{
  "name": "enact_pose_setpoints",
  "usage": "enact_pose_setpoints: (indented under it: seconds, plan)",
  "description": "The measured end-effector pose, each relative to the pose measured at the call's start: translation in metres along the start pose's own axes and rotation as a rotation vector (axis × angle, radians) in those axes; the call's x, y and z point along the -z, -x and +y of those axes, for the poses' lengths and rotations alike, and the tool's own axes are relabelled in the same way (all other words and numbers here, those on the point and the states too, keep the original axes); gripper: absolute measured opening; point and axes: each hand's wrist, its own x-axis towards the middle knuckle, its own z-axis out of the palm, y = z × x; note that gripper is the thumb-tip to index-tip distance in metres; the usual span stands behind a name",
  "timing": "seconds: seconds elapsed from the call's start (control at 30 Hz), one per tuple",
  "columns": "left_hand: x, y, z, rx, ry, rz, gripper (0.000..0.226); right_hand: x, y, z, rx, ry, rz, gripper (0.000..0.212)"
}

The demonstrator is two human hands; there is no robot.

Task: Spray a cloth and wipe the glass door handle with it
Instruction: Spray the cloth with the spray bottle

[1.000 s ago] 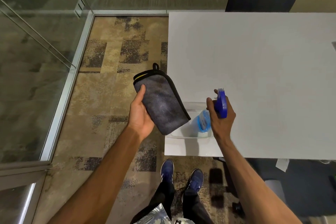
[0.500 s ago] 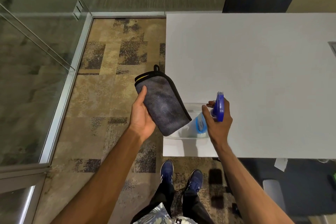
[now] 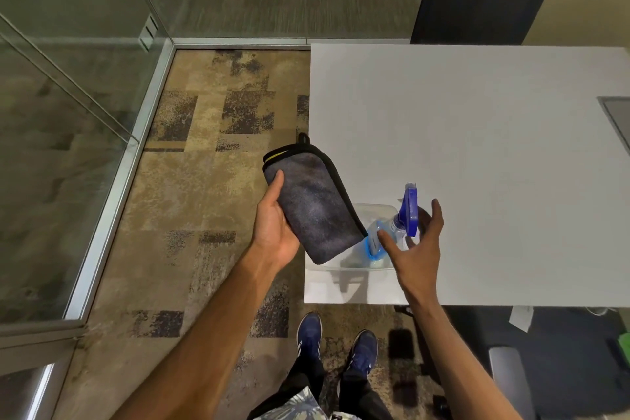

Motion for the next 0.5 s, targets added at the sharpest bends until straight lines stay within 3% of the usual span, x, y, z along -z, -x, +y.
enact_pose_setpoints:
  seconds: [0.1,0.3,0.4,0.5]
  plan:
    - [-0.002,0.002,0.001,0.007,-0.005,-0.012,0.051,0.011,0.02,-0.004,-0.032,-0.041,0.051,0.095]
    - [-0.007,0.009,0.006,0.045,-0.058,-0.036,0.054,0.024,0.071,-0.029,-0.016,-0.151,0.383,0.039]
    - [-0.011,0.017,0.01,0.058,-0.095,-0.055,0.055,0.016,0.082,-0.045,-0.057,-0.206,0.304,0.025]
    - [-0.015,0.03,0.014,0.079,-0.141,-0.086,0.057,0.005,0.083,-0.068,-0.141,-0.278,0.013,0.025]
